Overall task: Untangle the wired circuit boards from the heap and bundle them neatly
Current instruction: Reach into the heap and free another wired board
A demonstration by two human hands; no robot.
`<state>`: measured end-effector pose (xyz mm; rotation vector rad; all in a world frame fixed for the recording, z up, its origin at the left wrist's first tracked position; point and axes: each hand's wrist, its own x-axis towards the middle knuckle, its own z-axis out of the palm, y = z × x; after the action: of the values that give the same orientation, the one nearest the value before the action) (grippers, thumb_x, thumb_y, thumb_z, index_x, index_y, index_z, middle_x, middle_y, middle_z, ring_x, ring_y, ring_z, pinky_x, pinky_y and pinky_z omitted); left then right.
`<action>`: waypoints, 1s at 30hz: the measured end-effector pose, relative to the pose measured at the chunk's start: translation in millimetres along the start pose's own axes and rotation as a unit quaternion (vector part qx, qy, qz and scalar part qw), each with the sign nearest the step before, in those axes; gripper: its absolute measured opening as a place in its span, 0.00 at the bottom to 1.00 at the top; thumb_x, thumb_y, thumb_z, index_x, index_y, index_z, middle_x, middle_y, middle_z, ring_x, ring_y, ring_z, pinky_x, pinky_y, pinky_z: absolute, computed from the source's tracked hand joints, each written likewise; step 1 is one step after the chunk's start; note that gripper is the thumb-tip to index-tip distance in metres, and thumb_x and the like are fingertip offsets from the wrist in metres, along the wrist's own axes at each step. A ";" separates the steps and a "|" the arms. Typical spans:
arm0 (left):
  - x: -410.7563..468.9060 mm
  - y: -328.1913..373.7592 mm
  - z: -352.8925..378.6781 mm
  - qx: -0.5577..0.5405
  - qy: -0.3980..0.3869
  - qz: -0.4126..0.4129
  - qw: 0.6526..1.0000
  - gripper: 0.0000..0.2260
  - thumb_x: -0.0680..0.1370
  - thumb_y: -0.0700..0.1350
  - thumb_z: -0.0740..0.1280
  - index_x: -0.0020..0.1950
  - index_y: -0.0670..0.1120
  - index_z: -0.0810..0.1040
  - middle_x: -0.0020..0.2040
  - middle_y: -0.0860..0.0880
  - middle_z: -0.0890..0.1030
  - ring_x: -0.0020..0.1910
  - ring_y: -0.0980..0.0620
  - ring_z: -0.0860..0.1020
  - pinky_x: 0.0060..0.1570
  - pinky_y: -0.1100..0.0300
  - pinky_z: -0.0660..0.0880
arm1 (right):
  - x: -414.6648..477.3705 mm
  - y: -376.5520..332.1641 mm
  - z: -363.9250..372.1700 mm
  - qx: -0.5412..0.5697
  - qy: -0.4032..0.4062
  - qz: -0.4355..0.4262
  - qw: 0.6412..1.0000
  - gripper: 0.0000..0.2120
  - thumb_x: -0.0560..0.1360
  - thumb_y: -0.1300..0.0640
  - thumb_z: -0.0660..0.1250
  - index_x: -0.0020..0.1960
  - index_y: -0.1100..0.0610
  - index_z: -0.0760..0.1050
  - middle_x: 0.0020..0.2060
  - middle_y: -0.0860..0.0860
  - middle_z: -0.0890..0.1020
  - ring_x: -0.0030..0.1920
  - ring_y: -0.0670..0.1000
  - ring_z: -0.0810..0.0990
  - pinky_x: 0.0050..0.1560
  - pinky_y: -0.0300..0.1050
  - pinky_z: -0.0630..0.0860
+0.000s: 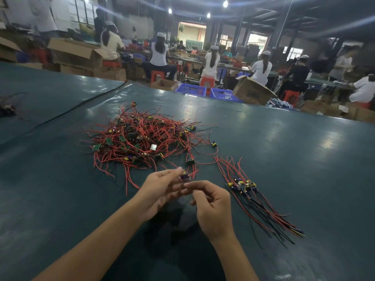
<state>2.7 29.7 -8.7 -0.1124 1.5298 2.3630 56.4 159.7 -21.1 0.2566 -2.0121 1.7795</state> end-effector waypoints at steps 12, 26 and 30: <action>-11.3 7.7 4.6 0.109 0.031 0.349 0.930 0.09 0.68 0.44 0.74 0.48 0.47 0.82 0.44 0.50 0.85 0.44 0.54 0.83 0.44 0.64 0.79 | 4.8 8.2 -4.4 -0.255 0.131 -0.062 0.956 0.09 0.73 0.47 0.67 0.44 0.50 0.83 0.46 0.41 0.79 0.51 0.44 0.74 0.55 0.41 0.70; -12.3 4.1 11.2 0.104 -0.021 0.275 0.956 0.13 0.70 0.43 0.72 0.54 0.46 0.80 0.40 0.48 0.86 0.37 0.54 0.83 0.34 0.65 0.78 | 7.2 -11.2 1.3 0.056 0.105 0.094 0.989 0.10 0.79 0.55 0.65 0.42 0.52 0.82 0.34 0.48 0.83 0.32 0.46 0.80 0.25 0.40 0.74; -10.5 2.3 10.6 0.062 -0.029 0.211 0.975 0.12 0.68 0.48 0.72 0.50 0.47 0.82 0.43 0.46 0.86 0.38 0.53 0.83 0.34 0.64 0.78 | 7.1 -12.3 1.5 0.085 0.128 0.092 0.984 0.10 0.78 0.56 0.67 0.40 0.48 0.83 0.33 0.48 0.83 0.33 0.44 0.81 0.25 0.39 0.75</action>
<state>13.1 36.0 0.2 0.3394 1.8134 2.5405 54.9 157.4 -7.0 -0.1076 -1.7526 1.9864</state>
